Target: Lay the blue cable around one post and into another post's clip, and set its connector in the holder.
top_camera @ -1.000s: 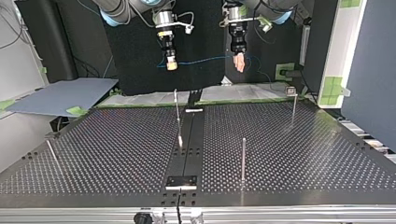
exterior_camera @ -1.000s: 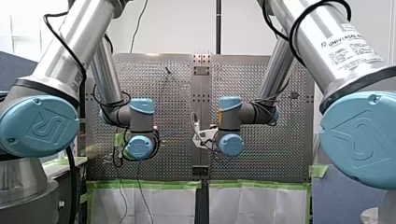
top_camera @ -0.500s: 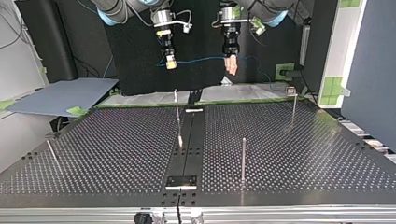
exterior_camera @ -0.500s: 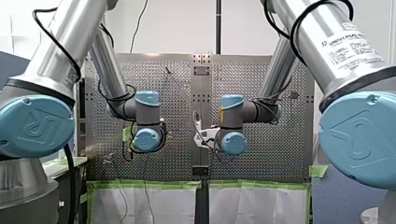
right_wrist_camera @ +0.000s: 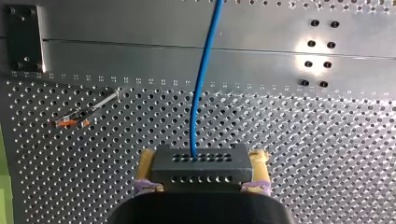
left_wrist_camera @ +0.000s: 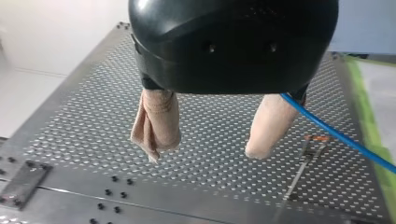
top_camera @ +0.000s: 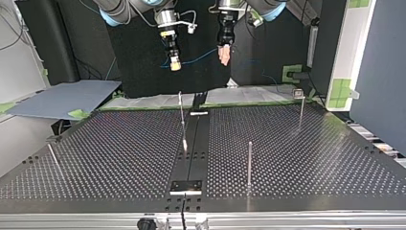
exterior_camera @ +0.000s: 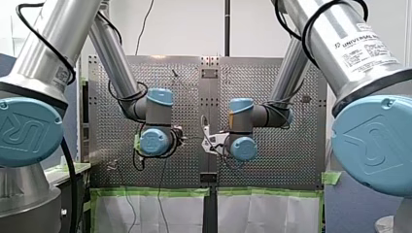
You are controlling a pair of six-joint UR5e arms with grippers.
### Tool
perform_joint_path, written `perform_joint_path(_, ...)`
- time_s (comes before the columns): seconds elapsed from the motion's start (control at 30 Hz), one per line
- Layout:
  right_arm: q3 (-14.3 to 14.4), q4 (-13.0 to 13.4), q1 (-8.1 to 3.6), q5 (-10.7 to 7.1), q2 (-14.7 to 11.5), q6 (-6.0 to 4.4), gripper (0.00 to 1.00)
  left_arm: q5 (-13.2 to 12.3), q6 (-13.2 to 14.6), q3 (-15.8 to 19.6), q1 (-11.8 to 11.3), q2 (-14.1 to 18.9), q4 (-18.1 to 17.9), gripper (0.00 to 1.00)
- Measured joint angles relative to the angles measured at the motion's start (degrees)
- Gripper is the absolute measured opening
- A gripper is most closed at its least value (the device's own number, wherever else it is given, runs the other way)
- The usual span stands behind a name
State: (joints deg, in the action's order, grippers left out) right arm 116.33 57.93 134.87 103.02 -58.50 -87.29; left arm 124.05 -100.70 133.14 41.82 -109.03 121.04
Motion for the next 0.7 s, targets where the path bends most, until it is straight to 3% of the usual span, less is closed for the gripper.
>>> perform_joint_path(0.13,0.2,-0.1,0.06,0.00,-0.2,-0.18,0.02,-0.2,-0.3,-0.3,0.3,0.0,2.1,1.00)
perform_joint_path(0.23,0.8,-0.6,0.33,0.10,-1.3,-1.24,0.02,-0.4,-1.5,-1.4,0.8,0.8,3.7,1.00)
perform_joint_path(0.5,1.1,-4.3,0.19,-1.03,-5.7,-5.65,0.02,-0.8,-3.3,-3.8,0.4,5.0,8.2,1.00)
perform_joint_path(0.7,-1.0,-7.6,0.02,-1.69,-8.9,-8.59,0.02,1.4,-4.3,-6.3,-0.6,8.5,11.7,1.00)
